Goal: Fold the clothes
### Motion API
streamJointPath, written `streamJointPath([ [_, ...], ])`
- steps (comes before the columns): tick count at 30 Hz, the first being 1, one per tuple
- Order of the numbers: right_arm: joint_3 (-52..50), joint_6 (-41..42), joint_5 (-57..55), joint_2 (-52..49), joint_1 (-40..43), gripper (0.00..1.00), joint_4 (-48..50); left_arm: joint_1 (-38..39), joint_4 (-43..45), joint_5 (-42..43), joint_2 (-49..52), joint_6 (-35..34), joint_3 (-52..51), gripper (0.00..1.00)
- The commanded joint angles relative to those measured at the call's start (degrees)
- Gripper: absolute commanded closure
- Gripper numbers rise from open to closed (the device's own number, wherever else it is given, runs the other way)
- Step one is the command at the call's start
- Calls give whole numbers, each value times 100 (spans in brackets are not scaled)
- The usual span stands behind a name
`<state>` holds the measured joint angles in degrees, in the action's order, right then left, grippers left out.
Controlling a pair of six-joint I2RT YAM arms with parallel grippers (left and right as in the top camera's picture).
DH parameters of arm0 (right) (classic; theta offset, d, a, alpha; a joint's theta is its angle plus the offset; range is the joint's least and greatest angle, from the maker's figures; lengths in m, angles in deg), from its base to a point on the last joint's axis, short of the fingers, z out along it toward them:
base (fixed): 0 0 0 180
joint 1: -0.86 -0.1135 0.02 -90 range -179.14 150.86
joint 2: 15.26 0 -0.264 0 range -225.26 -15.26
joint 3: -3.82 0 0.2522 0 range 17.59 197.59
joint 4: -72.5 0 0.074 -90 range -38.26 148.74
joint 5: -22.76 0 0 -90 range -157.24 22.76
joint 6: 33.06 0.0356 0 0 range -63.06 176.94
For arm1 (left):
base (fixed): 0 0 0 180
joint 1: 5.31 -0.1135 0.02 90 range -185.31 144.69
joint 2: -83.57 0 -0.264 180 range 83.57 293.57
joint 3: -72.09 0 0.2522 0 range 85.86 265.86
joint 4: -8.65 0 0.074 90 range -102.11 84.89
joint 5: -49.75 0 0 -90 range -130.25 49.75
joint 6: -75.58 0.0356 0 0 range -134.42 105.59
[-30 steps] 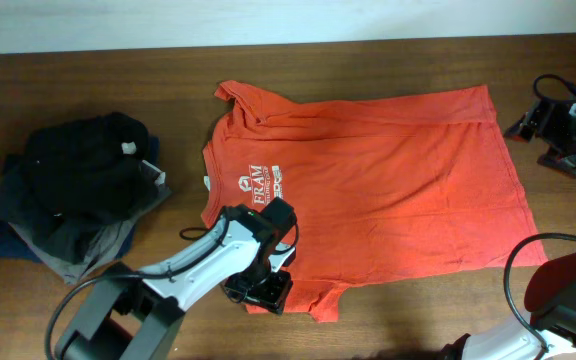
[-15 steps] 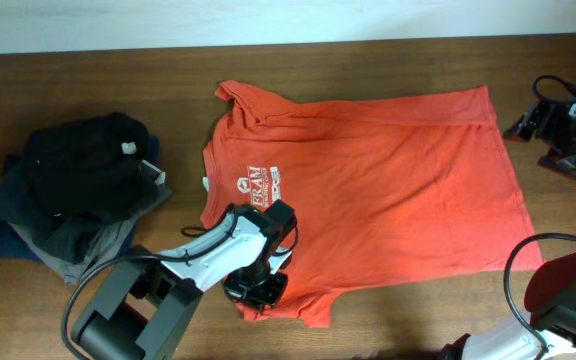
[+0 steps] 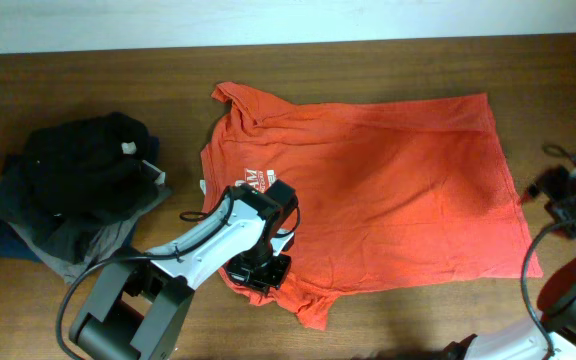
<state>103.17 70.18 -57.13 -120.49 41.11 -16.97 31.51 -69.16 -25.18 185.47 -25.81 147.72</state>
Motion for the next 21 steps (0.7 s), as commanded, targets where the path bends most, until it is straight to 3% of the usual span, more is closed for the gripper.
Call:
streamJointPath([
  [1,-487,149,-181,-15,522,40,125,-26,-24,-9,39,79,68,100],
  [8,-1305,153,-203,-13,1058,45,662,-24,-129,-9,39,79,68,100],
  [11,-1631,562,-599,-13,1080,51,903,-24,-269,-13,39,81,68,100],
  [14,-1884,640,-643,-13,1078,47,1156,-24,-376,-17,39,79,68,100],
  [21,-2243,811,-634,-13,1078,48,1801,-24,-450,-39,39,76,68,100],
])
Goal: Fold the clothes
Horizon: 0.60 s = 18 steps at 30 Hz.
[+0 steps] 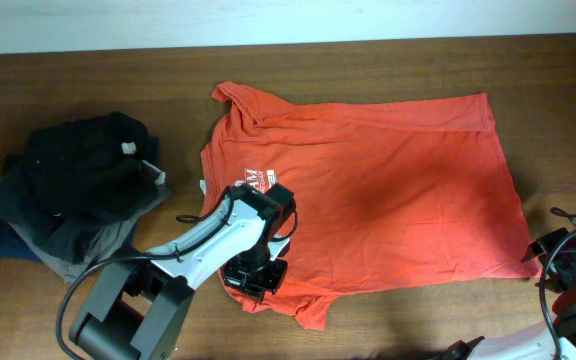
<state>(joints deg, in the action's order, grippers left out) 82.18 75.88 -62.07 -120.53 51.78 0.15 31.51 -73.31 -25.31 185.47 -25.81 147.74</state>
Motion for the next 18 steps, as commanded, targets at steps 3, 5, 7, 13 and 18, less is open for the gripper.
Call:
streamJointPath([
  [3,-247,363,-144,-9,11,54,282,-24,-37,-116,39,76,66,100],
  [5,-269,369,-162,-9,11,56,354,-24,-39,-127,39,76,66,100],
  [7,-278,369,-170,-9,11,58,402,-26,-44,-127,39,76,66,100],
  [13,-376,439,-354,-9,11,76,472,-24,-42,-127,39,76,66,100],
  [18,-365,455,-348,-9,11,96,457,-26,-70,-127,39,76,66,100],
])
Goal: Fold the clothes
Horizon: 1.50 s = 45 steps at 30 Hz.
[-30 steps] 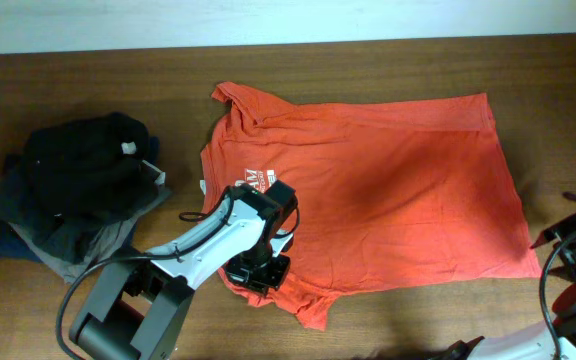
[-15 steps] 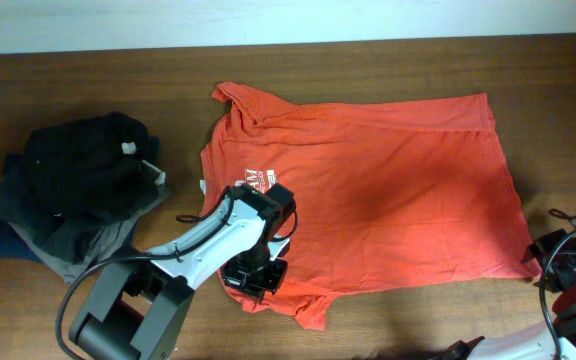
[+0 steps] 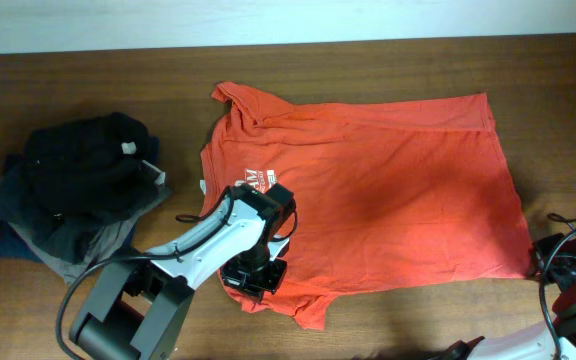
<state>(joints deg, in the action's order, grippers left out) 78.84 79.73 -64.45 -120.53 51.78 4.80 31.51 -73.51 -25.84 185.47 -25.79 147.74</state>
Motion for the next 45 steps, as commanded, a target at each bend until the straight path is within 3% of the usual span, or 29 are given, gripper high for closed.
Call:
streamJointPath([
  [1,0,70,-103,-7,11,96,-55,-24,-70,-74,39,74,66,100],
  [16,660,24,122,1204,-33,96,-820,-26,-686,-144,39,76,70,99],
  [25,658,2,129,1287,-883,96,-457,-168,-426,-323,-70,348,118,100],
  [27,654,120,13,1287,-918,78,-487,-243,-483,-330,-72,354,118,100],
  [30,629,170,-37,1263,-758,70,-544,-264,-468,-328,-72,354,118,100],
  [42,-238,20,39,835,-260,55,-319,-264,-302,-328,-72,354,118,100],
  [45,-699,72,46,837,-249,41,96,-264,-297,-328,-72,352,118,100],
])
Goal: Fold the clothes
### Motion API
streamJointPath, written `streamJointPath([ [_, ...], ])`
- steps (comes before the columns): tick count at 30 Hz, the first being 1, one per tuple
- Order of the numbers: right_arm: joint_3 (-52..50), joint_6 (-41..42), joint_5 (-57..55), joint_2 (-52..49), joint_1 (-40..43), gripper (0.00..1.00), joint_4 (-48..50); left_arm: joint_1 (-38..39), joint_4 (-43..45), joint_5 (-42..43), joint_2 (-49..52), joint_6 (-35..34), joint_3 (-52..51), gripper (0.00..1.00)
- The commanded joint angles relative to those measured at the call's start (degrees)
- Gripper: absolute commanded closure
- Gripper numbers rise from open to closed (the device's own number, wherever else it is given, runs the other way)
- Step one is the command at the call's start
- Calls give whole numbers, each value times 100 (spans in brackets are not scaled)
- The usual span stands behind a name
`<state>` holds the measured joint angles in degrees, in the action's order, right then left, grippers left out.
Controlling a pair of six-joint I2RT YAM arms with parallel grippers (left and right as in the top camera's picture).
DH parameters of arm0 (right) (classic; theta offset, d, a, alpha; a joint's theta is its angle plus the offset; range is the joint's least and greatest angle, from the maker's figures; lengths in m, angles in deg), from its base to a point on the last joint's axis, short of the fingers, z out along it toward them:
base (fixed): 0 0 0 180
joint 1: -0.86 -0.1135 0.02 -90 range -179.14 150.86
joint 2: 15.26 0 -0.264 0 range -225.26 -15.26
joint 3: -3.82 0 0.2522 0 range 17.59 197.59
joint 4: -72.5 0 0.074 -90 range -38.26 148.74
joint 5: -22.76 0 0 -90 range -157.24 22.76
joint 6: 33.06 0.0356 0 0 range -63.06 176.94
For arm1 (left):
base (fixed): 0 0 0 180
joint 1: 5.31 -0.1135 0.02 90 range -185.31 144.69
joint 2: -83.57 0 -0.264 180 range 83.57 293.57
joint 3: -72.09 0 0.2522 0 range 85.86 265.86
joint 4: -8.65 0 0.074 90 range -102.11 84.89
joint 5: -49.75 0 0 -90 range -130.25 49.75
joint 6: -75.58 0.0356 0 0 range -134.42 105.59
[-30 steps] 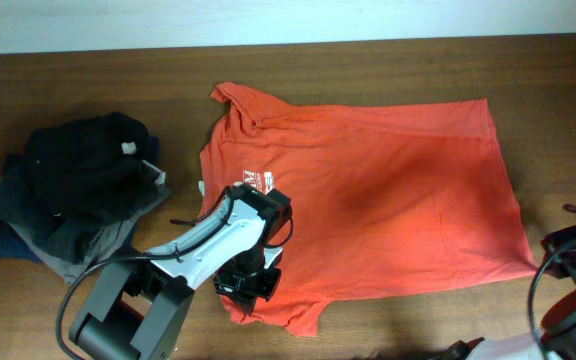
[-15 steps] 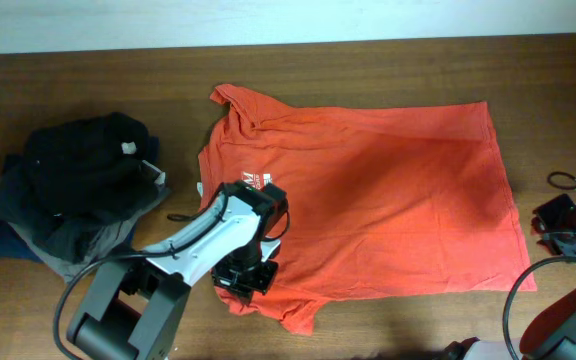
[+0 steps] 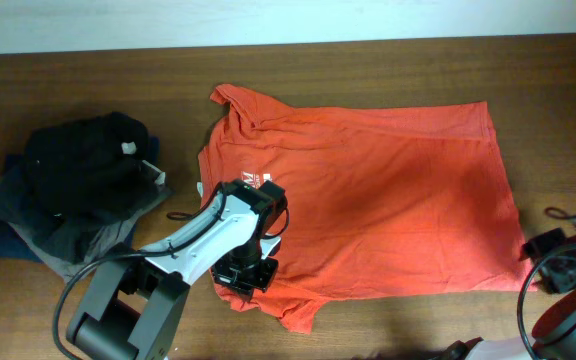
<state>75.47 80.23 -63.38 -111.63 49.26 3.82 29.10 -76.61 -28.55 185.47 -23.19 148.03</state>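
Observation:
An orange T-shirt (image 3: 388,190) lies spread flat on the wooden table (image 3: 88,80), collar to the left and a white print near the chest. My left gripper (image 3: 240,280) is down on the shirt's near left edge beside the lower sleeve. Its wrist hides the fingers, and the cloth there has shifted along with it. My right gripper (image 3: 540,258) sits low at the shirt's near right corner, at the frame's right edge. Whether its fingers hold the corner does not show from overhead.
A pile of dark clothes (image 3: 78,185) with a white tag lies at the left of the table, close to the left arm. The arm bases stand along the near edge. A pale wall runs along the far side.
My left gripper has moved slightly left and toward the near edge. The shirt's lower sleeve and near hem shifted the same way. The right gripper stays at the near right corner.
At first my left gripper rested on the shirt's near left part, and the right gripper hung off the shirt at mid right. The right gripper then came down to the near right corner and stayed. Now the left side of the shirt has been drawn a little leftward.

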Motion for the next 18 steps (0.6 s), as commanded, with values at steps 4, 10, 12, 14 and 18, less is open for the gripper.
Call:
streamJointPath([
  [4,-710,155,-68,-52,0,30,542,-24,11,-20,-72,90,90,100],
  [10,-1054,490,-48,-52,2,57,986,-24,11,4,-72,90,90,100],
  [12,-1058,463,-50,-52,2,79,964,-24,7,7,-72,90,90,100],
  [14,-1040,461,-48,-46,0,95,898,-24,-13,7,-72,87,90,100],
  [18,-898,116,175,-4,0,96,706,-24,-42,7,-72,68,90,100],
])
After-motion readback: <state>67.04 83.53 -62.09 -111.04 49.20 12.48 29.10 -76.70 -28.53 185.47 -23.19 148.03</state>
